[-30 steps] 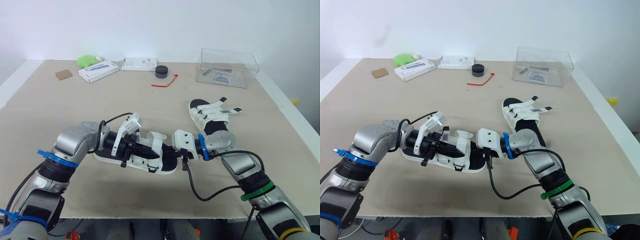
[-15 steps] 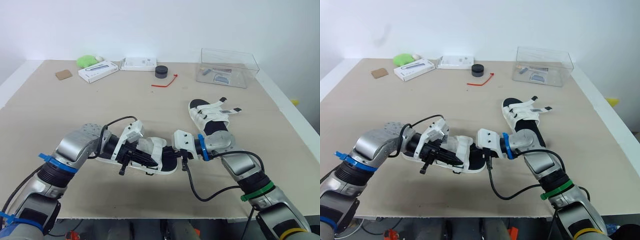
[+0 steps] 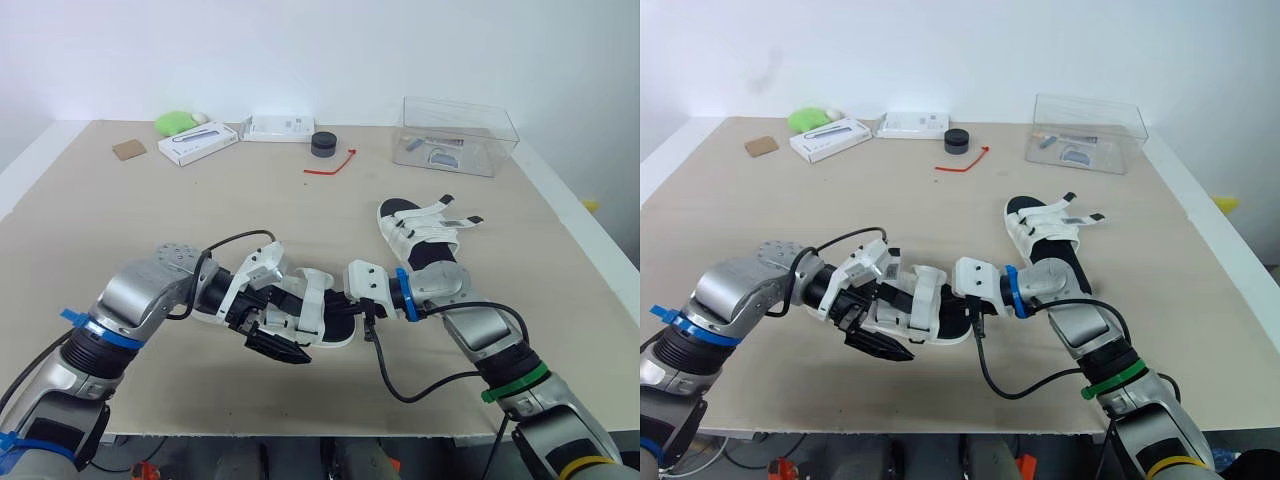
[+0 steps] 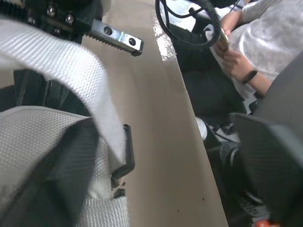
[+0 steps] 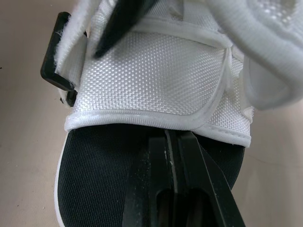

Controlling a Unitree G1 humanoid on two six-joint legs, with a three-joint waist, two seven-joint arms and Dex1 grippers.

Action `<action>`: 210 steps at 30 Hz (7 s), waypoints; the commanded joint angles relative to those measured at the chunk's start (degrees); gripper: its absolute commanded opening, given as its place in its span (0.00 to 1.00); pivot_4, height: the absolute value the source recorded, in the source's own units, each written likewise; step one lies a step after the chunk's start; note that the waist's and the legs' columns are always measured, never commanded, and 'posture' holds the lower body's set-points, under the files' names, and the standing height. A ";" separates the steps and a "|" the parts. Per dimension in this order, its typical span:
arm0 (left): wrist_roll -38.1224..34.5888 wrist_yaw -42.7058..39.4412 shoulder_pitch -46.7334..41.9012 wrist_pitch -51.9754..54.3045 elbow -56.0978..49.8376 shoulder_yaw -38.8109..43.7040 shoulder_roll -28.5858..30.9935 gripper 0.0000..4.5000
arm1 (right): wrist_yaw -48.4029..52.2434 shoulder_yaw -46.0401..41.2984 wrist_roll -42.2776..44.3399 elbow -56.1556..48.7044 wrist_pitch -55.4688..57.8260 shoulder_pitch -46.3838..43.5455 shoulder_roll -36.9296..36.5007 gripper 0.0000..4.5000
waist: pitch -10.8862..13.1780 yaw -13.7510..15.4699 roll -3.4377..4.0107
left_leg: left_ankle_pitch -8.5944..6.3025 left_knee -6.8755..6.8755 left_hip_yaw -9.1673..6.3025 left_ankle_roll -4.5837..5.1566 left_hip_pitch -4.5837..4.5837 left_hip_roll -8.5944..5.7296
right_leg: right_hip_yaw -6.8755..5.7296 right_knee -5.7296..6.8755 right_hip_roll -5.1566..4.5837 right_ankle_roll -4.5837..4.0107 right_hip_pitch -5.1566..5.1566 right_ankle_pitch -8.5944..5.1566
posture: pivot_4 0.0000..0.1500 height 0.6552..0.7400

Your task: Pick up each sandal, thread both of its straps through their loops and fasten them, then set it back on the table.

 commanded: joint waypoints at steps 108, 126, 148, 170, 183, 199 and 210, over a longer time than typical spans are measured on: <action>13.66 9.89 39.16 -40.85 -22.86 13.41 14.00 0.96 | 1.94 2.29 -4.13 5.58 -1.20 -0.16 -0.40 0.00 | -0.03 0.09 0.14 | 0.06 -0.20 0.03 0.01 0.10 0.08 | -0.02 -0.11 -0.20 -0.41 -0.02 -0.23 | 1.00 1.00; 33.06 9.46 14.27 -99.65 5.06 -4.26 3.66 0.99 | 2.16 2.08 -4.74 5.84 -1.62 -0.44 -0.32 0.00 | -0.12 0.06 0.12 | -0.09 -0.15 0.59 0.31 0.09 0.21 | 0.20 -0.13 -0.18 -0.11 -0.08 0.08 | 1.00 1.00; -8.28 13.04 12.51 -27.92 -4.79 0.97 4.62 0.02 | 1.85 1.78 -4.78 3.33 -0.28 1.33 -1.29 0.00 | -0.11 0.08 0.11 | -0.10 -0.11 0.54 0.34 0.06 0.10 | 0.17 -0.13 -0.02 0.12 -0.08 0.05 | 1.00 1.00; -15.76 20.85 -3.00 5.11 22.77 10.50 -9.92 0.02 | 1.78 1.75 -4.96 3.62 -0.70 0.92 -1.84 0.00 | -0.09 0.07 0.08 | -0.09 -0.04 0.41 0.31 0.05 -0.01 | 0.18 -0.11 -0.02 0.12 -0.02 0.08 | 1.00 1.00; -5.72 20.13 -3.39 2.32 26.12 10.47 -12.37 0.23 | 1.55 1.77 -5.17 3.97 -0.85 0.62 -1.97 0.00 | -0.10 0.08 0.07 | -0.04 0.01 0.43 0.26 0.06 -0.05 | 0.20 -0.11 -0.09 0.17 0.00 0.17 | 1.00 1.00; 0.05 17.04 -13.82 -9.67 26.65 14.46 -14.89 0.99 | 1.30 1.89 -5.35 3.92 -1.24 0.82 -1.79 0.00 | -0.09 0.07 0.03 | -0.05 0.00 0.46 0.26 -0.01 -0.09 | 0.21 -0.14 -0.13 0.23 -0.02 0.17 | 1.00 1.00; 6.51 10.69 -10.54 -10.86 26.91 4.97 -15.96 0.76 | 0.50 1.89 -5.31 3.07 -1.08 1.62 -1.82 0.00 | -0.10 0.05 0.04 | -0.04 0.00 0.45 0.25 0.02 -0.09 | 0.22 -0.13 -0.10 0.23 -0.02 0.18 | 1.00 1.00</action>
